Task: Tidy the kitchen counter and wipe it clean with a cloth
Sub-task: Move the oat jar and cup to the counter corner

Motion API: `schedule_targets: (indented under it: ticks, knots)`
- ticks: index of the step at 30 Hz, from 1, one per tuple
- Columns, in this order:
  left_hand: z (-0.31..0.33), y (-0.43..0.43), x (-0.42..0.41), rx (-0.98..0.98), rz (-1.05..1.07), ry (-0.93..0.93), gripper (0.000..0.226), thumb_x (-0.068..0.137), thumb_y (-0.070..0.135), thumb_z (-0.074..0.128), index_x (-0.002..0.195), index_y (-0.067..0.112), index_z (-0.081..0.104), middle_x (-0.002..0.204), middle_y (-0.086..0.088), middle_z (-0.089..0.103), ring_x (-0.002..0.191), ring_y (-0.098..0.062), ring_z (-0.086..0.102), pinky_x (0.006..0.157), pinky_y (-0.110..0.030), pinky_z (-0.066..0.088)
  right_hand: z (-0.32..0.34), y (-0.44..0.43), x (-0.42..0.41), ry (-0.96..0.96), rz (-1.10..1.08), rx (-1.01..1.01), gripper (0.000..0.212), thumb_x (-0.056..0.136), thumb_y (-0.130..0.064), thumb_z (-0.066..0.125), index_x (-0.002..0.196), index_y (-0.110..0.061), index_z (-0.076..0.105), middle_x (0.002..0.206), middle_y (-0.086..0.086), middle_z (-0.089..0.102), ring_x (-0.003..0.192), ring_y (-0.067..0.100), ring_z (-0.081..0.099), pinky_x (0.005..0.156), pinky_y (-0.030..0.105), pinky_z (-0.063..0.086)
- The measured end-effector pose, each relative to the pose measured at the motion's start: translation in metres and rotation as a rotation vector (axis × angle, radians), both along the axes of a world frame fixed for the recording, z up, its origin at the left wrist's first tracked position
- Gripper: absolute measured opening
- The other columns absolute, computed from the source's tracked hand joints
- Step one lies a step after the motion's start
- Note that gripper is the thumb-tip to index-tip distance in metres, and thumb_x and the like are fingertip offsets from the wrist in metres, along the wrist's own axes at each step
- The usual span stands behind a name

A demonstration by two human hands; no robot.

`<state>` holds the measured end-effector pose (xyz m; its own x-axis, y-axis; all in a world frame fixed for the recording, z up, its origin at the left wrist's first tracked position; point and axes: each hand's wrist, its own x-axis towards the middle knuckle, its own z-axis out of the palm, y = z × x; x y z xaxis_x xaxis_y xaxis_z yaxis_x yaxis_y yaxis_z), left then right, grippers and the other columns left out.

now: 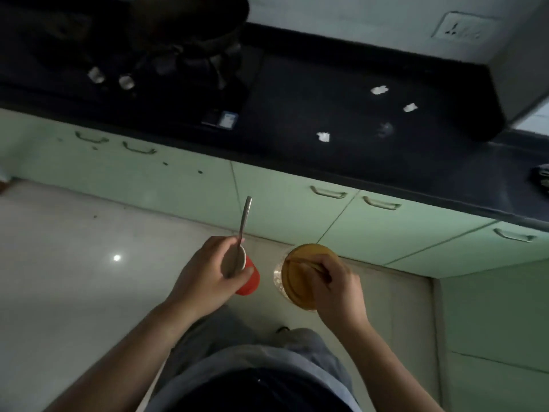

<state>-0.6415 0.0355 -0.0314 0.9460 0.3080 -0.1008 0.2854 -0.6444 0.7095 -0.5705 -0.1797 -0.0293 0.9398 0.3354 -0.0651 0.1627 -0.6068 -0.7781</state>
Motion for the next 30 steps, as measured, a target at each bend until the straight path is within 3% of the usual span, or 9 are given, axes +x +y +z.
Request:
schedule_targets:
  ticks: [4, 11, 16, 19, 23, 30]
  knots:
    - [-0.004, 0.042, -0.048, 0.002, 0.157, 0.027, 0.059, 0.075, 0.041, 0.069, 0.129, 0.025, 0.048, 0.125, 0.008, 0.050, 0.104, -0.002, 0.047, 0.084, -0.018, 0.040, -0.001, 0.054, -0.010, 0.031, 0.151, -0.042, 0.007, 0.085, -0.026, 0.062, 0.087, -0.031, 0.066, 0.081, -0.015, 0.064, 0.073, 0.005, 0.058, 0.059, 0.017, 0.042]
    - [-0.011, 0.138, -0.137, -0.022, 0.388, 0.040, 0.062, 0.073, 0.046, 0.070, 0.127, 0.031, 0.045, 0.123, 0.013, 0.049, 0.098, -0.006, 0.048, 0.073, -0.017, 0.040, -0.002, 0.187, -0.057, 0.038, 0.457, -0.064, 0.016, 0.086, -0.031, 0.061, 0.079, -0.045, 0.057, 0.079, -0.026, 0.058, 0.075, -0.005, 0.055, 0.061, 0.013, 0.040]
    - [-0.019, 0.228, -0.215, 0.073, 0.507, 0.137, 0.038, 0.074, 0.039, 0.069, 0.104, 0.028, 0.049, 0.125, 0.003, 0.053, 0.093, -0.006, 0.046, 0.063, -0.010, 0.029, -0.009, 0.298, -0.103, 0.052, 0.632, -0.065, 0.005, 0.086, -0.038, 0.058, 0.083, -0.041, 0.059, 0.079, -0.024, 0.060, 0.075, -0.005, 0.054, 0.061, 0.014, 0.041]
    - [-0.025, 0.267, -0.259, 0.073, 0.605, 0.115, 0.048, 0.072, 0.033, 0.073, 0.113, 0.024, 0.050, 0.122, -0.004, 0.055, 0.086, -0.006, 0.045, 0.060, -0.011, 0.028, -0.013, 0.364, -0.126, 0.067, 0.726, -0.025, 0.004, 0.085, -0.036, 0.061, 0.085, -0.033, 0.063, 0.083, -0.016, 0.065, 0.078, 0.000, 0.058, 0.065, 0.018, 0.046]
    - [-0.021, 0.308, -0.302, 0.021, 0.767, 0.132, 0.066, 0.069, 0.040, 0.074, 0.126, 0.025, 0.047, 0.129, -0.004, 0.050, 0.091, -0.010, 0.046, 0.063, -0.016, 0.036, -0.005, 0.435, -0.146, 0.096, 0.839, 0.024, 0.005, 0.083, -0.036, 0.064, 0.081, -0.038, 0.060, 0.081, -0.021, 0.064, 0.081, -0.004, 0.058, 0.066, 0.014, 0.046]
    - [-0.023, 0.365, -0.328, -0.050, 0.883, 0.136, 0.067, 0.070, 0.044, 0.072, 0.128, 0.026, 0.046, 0.129, -0.001, 0.049, 0.095, -0.012, 0.049, 0.067, -0.016, 0.041, -0.001, 0.533, -0.155, 0.129, 0.916, 0.085, 0.007, 0.084, -0.030, 0.065, 0.081, -0.036, 0.061, 0.080, -0.021, 0.065, 0.085, -0.006, 0.057, 0.062, 0.006, 0.043]
